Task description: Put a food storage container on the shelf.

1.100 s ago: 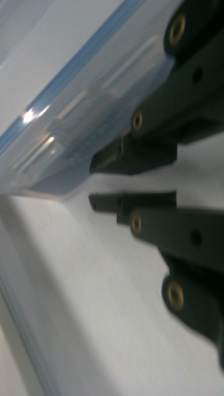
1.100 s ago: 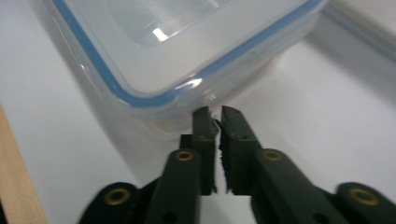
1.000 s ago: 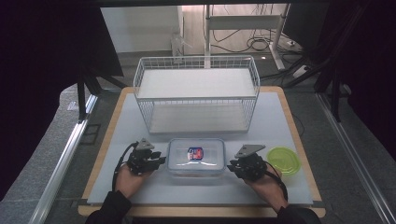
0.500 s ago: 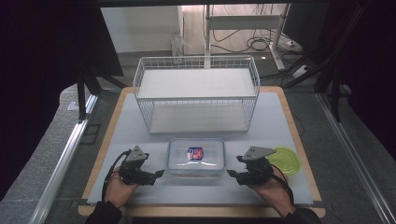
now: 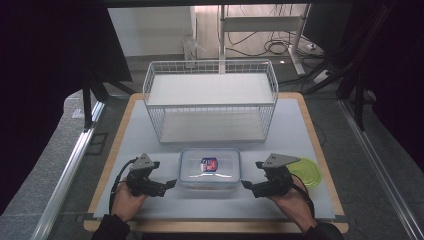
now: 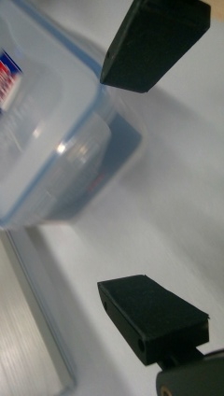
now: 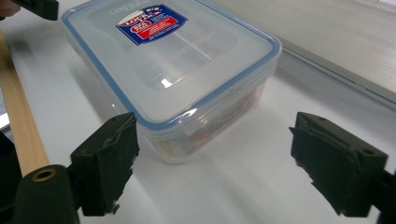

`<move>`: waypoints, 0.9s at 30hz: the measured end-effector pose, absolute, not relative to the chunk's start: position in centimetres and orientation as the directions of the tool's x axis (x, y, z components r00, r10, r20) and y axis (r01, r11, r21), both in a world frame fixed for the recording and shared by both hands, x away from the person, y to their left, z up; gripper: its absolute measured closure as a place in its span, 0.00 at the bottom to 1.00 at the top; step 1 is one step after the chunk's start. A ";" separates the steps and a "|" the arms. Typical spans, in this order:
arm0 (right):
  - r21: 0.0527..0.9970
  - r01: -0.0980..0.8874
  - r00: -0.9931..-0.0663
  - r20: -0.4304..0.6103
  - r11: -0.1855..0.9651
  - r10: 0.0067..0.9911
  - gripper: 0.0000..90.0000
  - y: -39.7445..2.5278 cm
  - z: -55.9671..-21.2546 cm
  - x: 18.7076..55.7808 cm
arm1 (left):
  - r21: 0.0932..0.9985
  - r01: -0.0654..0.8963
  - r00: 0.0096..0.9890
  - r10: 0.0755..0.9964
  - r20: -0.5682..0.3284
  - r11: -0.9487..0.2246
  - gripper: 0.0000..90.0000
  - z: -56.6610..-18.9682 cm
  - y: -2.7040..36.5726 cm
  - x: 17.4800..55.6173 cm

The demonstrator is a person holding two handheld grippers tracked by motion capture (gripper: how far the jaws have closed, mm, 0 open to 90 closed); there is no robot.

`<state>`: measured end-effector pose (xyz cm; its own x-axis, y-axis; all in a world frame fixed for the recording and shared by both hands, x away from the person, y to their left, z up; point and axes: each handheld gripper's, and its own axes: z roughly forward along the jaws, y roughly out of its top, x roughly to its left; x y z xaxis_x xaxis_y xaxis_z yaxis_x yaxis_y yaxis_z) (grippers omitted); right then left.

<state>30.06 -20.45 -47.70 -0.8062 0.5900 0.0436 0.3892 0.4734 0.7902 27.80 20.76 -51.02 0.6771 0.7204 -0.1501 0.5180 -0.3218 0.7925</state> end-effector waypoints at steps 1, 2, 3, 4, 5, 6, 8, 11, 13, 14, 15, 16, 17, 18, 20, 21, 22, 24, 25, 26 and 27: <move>0.790 0.394 -0.804 0.048 0.470 0.593 0.12 -20.3 -47.8 30.1 | 0.794 0.515 0.679 0.719 -0.148 -0.323 0.05 -50.8 20.6 27.8; 0.787 0.398 -0.805 0.054 0.471 0.590 0.11 -20.1 -47.8 30.2 | 0.795 0.511 0.683 0.716 -0.146 -0.326 0.05 -50.6 20.4 27.8; 0.785 0.402 -0.808 0.062 0.471 0.586 0.10 -19.9 -47.9 30.2 | 0.799 0.503 0.690 0.710 -0.142 -0.329 0.05 -50.3 20.2 27.9; 0.780 0.407 -0.809 0.066 0.475 0.584 0.08 -19.6 -47.9 30.3 | 0.800 0.501 0.694 0.706 -0.144 -0.330 0.05 -50.2 20.0 28.0; 0.773 0.409 -0.811 0.065 0.484 0.581 0.07 -19.4 -47.9 30.3 | 0.795 0.511 0.694 0.702 -0.157 -0.328 0.04 -50.1 19.7 28.1; 0.767 0.411 -0.812 0.062 0.493 0.580 0.07 -19.1 -48.0 30.4 | 0.790 0.519 0.697 0.697 -0.170 -0.326 0.04 -50.0 19.5 28.3; 0.757 0.424 -0.813 0.075 0.497 0.578 0.04 -18.5 -48.0 30.6 | 0.782 0.538 0.698 0.687 -0.205 -0.314 0.03 -50.1 19.1 28.7; 0.747 0.435 -0.819 0.097 0.502 0.565 0.03 -17.9 -48.0 31.1 | 0.763 0.570 0.702 0.663 -0.259 -0.306 0.02 -50.3 18.5 29.4; 0.738 0.447 -0.820 0.112 0.506 0.561 0.03 -17.6 -48.0 31.5 | 0.749 0.589 0.696 0.662 -0.278 -0.304 0.01 -50.6 18.1 30.1; 0.727 0.463 -0.820 0.134 0.508 0.556 0.03 -17.5 -48.1 31.8 | 0.743 0.597 0.696 0.657 -0.292 -0.302 0.01 -50.7 18.0 30.3; 0.717 0.483 -0.817 0.162 0.503 0.553 0.03 -17.4 -48.2 32.0 | 0.736 0.607 0.696 0.647 -0.312 -0.298 0.01 -50.9 17.9 30.6; 0.703 0.502 -0.812 0.184 0.503 0.553 0.04 -17.3 -48.4 32.3 | 0.733 0.614 0.697 0.637 -0.329 -0.293 0.00 -51.0 17.8 30.9; 0.691 0.514 -0.810 0.196 0.508 0.552 0.04 -17.1 -48.6 32.5 | 0.730 0.619 0.698 0.630 -0.341 -0.291 0.01 -51.1 17.7 31.1; 0.681 0.520 -0.810 0.201 0.515 0.551 0.04 -17.0 -48.9 32.7 | 0.726 0.624 0.699 0.622 -0.352 -0.290 0.01 -51.2 17.6 31.4; 0.668 0.543 -0.804 0.239 0.509 0.544 0.03 -16.7 -49.3 33.2 | 0.712 0.641 0.698 0.603 -0.386 -0.287 0.00 -51.4 17.3 31.9; 0.661 0.556 -0.800 0.264 0.504 0.538 0.03 -16.6 -49.4 33.4 | 0.705 0.648 0.698 0.596 -0.398 -0.288 0.00 -51.6 17.2 32.2; 0.658 0.565 -0.798 0.282 0.499 0.532 0.02 -16.4 -49.5 33.6 | 0.697 0.656 0.695 0.591 -0.409 -0.288 0.00 -51.7 17.0 32.5; 0.643 0.586 -0.786 0.306 0.493 0.537 0.00 -16.1 -49.7 34.0 | 0.686 0.671 0.690 0.576 -0.439 -0.282 0.00 -51.9 17.1 33.0; 0.641 0.596 -0.780 0.319 0.484 0.538 0.00 -16.1 -49.7 34.2 | 0.680 0.677 0.692 0.558 -0.458 -0.282 0.00 -52.1 17.1 33.1; 0.642 0.608 -0.771 0.340 0.466 0.538 0.00 -16.3 -49.6 34.5 | 0.679 0.682 0.688 0.556 -0.467 -0.273 0.00 -52.3 17.1 33.2; 0.642 0.623 -0.759 0.361 0.447 0.541 0.01 -16.4 -49.5 34.8 | 0.677 0.685 0.687 0.550 -0.475 -0.270 0.00 -52.4 17.2 33.2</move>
